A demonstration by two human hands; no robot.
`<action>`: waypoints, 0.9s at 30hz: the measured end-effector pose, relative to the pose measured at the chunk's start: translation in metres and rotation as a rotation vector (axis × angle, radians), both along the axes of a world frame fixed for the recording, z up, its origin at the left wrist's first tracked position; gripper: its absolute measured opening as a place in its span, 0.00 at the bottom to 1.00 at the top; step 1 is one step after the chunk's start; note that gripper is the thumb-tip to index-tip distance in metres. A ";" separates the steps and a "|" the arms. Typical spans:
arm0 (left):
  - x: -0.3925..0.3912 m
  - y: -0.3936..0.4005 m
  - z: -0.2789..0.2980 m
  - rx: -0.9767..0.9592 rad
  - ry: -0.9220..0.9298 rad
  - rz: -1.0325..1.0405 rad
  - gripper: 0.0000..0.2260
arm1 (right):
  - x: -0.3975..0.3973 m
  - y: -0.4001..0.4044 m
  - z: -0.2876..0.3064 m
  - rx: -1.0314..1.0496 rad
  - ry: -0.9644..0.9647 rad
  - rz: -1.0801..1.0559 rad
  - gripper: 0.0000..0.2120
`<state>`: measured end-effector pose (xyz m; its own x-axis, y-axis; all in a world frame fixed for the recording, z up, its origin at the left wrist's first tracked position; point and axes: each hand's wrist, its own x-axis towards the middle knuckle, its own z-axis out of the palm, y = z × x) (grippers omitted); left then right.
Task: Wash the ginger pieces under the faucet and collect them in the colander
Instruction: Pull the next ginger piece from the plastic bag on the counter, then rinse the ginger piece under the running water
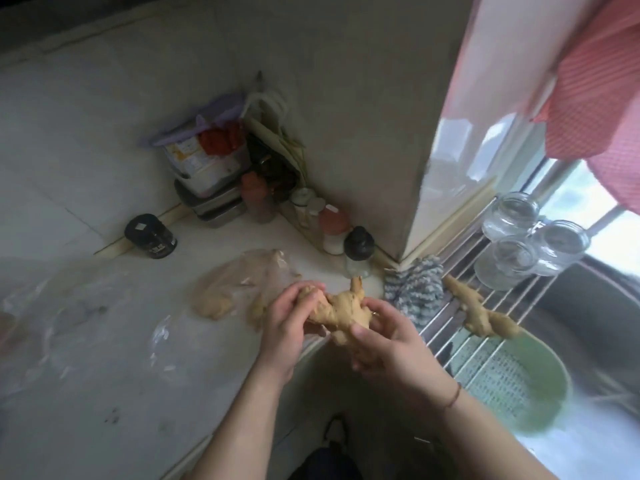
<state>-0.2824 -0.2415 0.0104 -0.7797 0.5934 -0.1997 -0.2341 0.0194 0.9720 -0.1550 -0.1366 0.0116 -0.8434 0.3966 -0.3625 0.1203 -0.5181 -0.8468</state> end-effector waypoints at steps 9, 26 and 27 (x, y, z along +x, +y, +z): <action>0.109 0.115 -0.006 0.016 0.073 -0.440 0.10 | 0.146 0.068 0.003 0.096 -0.099 -0.360 0.19; 0.279 0.242 -0.033 -0.146 0.069 -0.880 0.17 | 0.297 0.146 -0.028 0.109 -0.290 -0.744 0.10; 0.287 0.245 -0.037 -0.149 0.093 -0.851 0.17 | 0.300 0.148 -0.031 0.110 -0.321 -0.744 0.09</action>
<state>0.0046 0.0035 -0.0262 -0.1001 0.9549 -0.2796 -0.0020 0.2808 0.9598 0.1452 0.0112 -0.0195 -0.2068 0.8591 -0.4681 0.0232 -0.4740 -0.8802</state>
